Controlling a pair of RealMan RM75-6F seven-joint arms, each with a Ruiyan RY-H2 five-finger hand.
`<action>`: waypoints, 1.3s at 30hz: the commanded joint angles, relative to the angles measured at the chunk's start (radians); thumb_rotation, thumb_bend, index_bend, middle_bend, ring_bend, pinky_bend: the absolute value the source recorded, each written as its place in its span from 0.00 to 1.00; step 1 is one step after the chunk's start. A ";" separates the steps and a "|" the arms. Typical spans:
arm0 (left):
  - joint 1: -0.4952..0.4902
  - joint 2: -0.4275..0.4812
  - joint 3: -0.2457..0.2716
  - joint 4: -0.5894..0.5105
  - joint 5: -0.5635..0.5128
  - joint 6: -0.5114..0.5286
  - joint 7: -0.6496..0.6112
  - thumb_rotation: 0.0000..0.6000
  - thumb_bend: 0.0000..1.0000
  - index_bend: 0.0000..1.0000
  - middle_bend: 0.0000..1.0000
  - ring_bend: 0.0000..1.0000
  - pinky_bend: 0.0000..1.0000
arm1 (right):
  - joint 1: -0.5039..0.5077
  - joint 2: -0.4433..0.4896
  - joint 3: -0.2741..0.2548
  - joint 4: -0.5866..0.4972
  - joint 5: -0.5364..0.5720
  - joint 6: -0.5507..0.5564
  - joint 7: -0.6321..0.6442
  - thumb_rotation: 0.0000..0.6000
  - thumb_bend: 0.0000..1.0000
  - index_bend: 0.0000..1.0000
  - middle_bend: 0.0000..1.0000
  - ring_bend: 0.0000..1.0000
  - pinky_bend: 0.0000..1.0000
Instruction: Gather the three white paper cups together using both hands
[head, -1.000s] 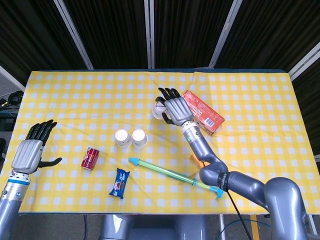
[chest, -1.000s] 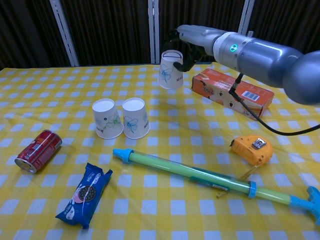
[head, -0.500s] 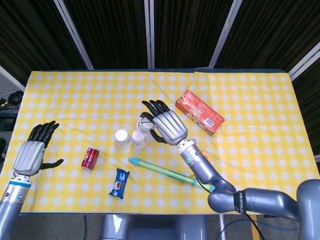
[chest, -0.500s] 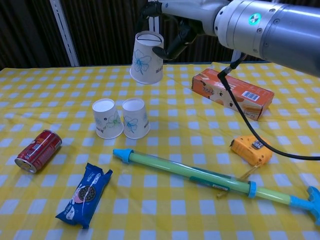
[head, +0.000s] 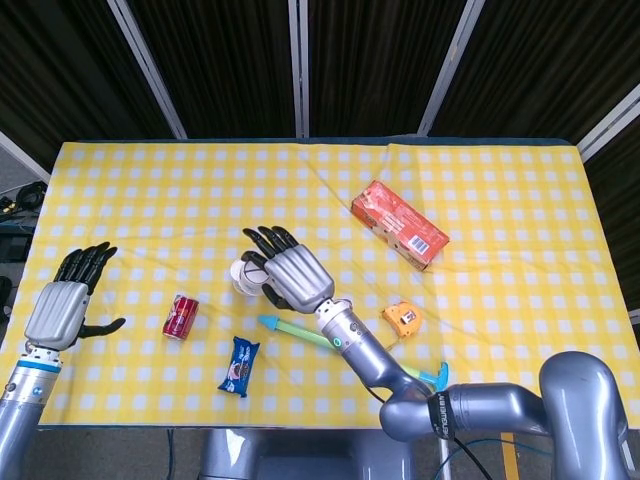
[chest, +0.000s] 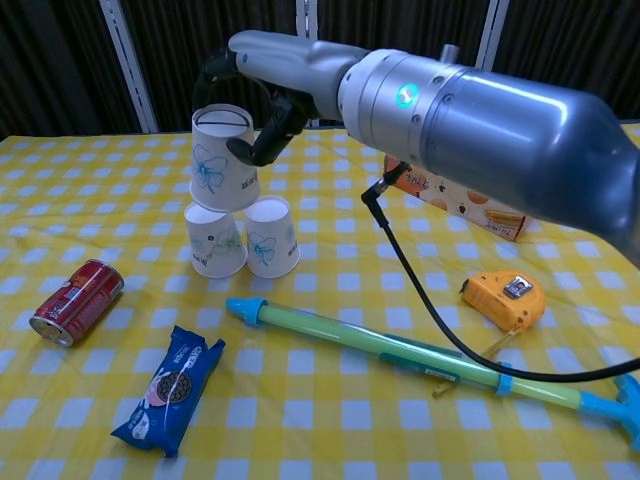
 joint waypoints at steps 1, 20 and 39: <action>-0.001 0.001 0.002 0.000 0.005 -0.002 -0.005 1.00 0.10 0.00 0.00 0.00 0.00 | 0.021 -0.035 0.007 0.050 0.022 -0.008 0.001 1.00 0.43 0.40 0.04 0.00 0.11; -0.005 0.002 0.002 0.003 0.005 -0.015 -0.017 1.00 0.10 0.00 0.00 0.00 0.00 | 0.049 -0.111 0.011 0.211 0.039 -0.042 0.050 1.00 0.42 0.40 0.04 0.00 0.11; -0.002 0.004 0.005 -0.003 0.017 -0.008 -0.014 1.00 0.10 0.00 0.00 0.00 0.00 | 0.025 -0.093 0.006 0.175 0.027 0.028 0.000 1.00 0.19 0.10 0.00 0.00 0.09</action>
